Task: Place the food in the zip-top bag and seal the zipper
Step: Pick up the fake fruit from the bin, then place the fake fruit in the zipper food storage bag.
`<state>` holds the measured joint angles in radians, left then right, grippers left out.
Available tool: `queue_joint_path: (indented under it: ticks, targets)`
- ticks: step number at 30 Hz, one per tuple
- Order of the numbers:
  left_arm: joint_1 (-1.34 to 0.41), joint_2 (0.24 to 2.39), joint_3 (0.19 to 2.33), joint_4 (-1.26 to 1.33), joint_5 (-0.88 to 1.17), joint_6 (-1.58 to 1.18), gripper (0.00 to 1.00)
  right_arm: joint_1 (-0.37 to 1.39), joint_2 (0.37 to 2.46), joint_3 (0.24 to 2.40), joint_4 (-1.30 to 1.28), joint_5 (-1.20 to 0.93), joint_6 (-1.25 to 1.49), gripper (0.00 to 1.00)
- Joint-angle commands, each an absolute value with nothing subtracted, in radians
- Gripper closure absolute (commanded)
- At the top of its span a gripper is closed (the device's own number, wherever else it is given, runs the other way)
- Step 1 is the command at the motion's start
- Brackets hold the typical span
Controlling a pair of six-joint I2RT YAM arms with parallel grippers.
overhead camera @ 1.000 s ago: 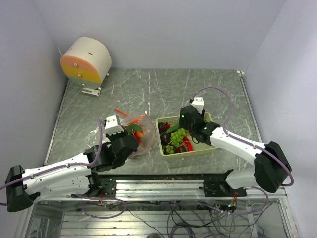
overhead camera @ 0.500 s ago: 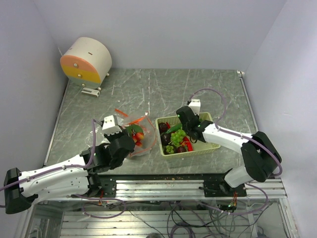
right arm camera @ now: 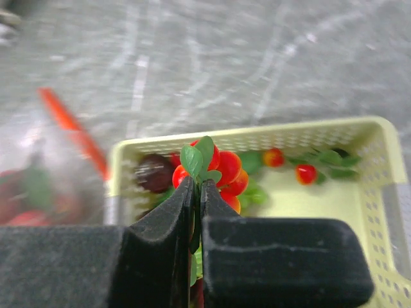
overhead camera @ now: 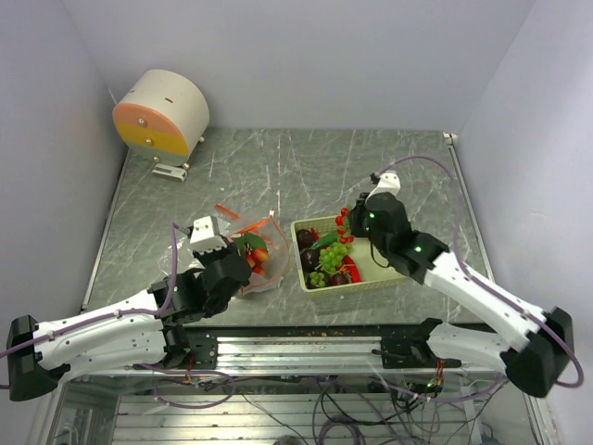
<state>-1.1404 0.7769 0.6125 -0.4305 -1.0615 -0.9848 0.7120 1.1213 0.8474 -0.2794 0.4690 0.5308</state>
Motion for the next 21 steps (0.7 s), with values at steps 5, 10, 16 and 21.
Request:
queue_joint_path:
  ticks: [5,10,16,21]
  targets:
    - [-1.143,0.816,0.639,-0.418,-1.057,-0.994,0.93,0.773,0.884,0.867,-0.150,-0.053,0.407,1.00]
    - [-1.144,0.872,0.654,-0.390,-1.055,-0.988,0.93,0.775,0.809,0.851,-0.015,-0.286,0.428,1.00]
    - [-1.144,0.901,0.657,-0.357,-1.030,-0.981,0.93,0.776,0.869,0.771,0.276,-0.540,0.559,1.00]
    - [-1.143,0.902,0.663,-0.351,-1.023,-0.974,0.93,0.792,0.975,0.735,0.431,-0.513,0.621,1.00]
